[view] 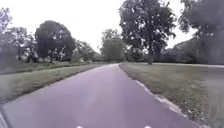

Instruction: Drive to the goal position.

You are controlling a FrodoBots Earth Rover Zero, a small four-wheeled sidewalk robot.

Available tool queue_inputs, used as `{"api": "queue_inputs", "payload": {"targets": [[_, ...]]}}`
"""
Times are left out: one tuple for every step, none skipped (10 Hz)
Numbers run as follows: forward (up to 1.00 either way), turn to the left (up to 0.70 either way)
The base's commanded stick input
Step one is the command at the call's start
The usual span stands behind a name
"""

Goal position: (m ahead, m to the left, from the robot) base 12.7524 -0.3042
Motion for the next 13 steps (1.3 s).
{"api": "queue_inputs", "payload": {"targets": [[0.7, 0.0], [0.7, 0.0], [0.7, 0.0], [0.7, 0.0], [0.7, 0.0], [0.7, 0.0], [0.7, 0.0], [0.7, 0.04], [0.7, 0.11], [0.7, 0.12], [0.7, 0.14], [0.7, 0.13], [0.7, 0.12]]}}
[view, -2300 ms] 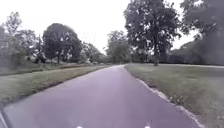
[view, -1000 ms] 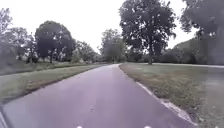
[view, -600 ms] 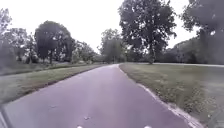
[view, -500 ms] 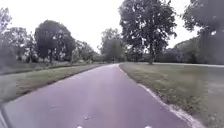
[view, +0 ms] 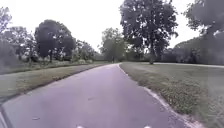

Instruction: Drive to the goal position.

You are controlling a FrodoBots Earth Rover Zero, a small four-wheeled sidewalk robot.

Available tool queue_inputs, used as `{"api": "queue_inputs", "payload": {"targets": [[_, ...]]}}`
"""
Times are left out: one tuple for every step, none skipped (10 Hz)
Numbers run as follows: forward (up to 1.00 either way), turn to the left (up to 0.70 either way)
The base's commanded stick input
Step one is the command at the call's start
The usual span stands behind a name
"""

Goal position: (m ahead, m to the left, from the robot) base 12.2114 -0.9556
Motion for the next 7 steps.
{"api": "queue_inputs", "payload": {"targets": [[0.7, 0.09], [0.7, 0.07], [0.7, 0.04], [0.7, 0.01], [0.7, 0.0], [0.7, 0.0], [0.7, 0.0]]}}
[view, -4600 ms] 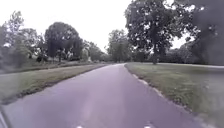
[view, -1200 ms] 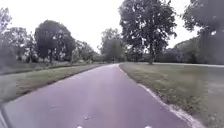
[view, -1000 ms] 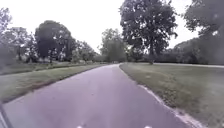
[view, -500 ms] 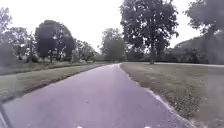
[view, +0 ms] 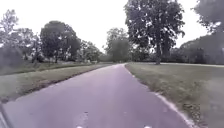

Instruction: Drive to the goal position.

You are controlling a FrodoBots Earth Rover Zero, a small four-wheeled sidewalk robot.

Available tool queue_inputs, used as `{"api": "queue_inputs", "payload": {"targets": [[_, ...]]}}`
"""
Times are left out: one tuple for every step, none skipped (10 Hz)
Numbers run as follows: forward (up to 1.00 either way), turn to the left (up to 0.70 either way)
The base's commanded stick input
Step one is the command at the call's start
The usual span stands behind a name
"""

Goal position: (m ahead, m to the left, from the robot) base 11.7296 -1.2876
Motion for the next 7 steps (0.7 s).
{"api": "queue_inputs", "payload": {"targets": [[0.7, 0.0], [0.7, 0.0], [0.7, 0.0], [0.7, 0.0], [0.7, 0.0], [0.7, 0.0], [0.7, 0.0]]}}
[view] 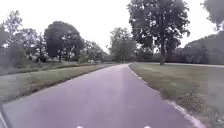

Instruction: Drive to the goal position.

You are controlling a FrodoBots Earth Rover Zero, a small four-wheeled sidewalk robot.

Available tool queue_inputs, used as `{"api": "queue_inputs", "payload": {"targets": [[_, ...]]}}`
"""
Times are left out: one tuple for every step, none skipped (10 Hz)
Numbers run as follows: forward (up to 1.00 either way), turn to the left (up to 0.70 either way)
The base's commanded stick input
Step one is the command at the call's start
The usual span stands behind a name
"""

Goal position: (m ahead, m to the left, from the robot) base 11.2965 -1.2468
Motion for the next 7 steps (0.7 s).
{"api": "queue_inputs", "payload": {"targets": [[0.7, 0.0], [0.7, 0.0], [0.7, 0.0], [0.7, 0.0], [0.7, 0.0], [0.7, 0.0], [0.7, 0.0]]}}
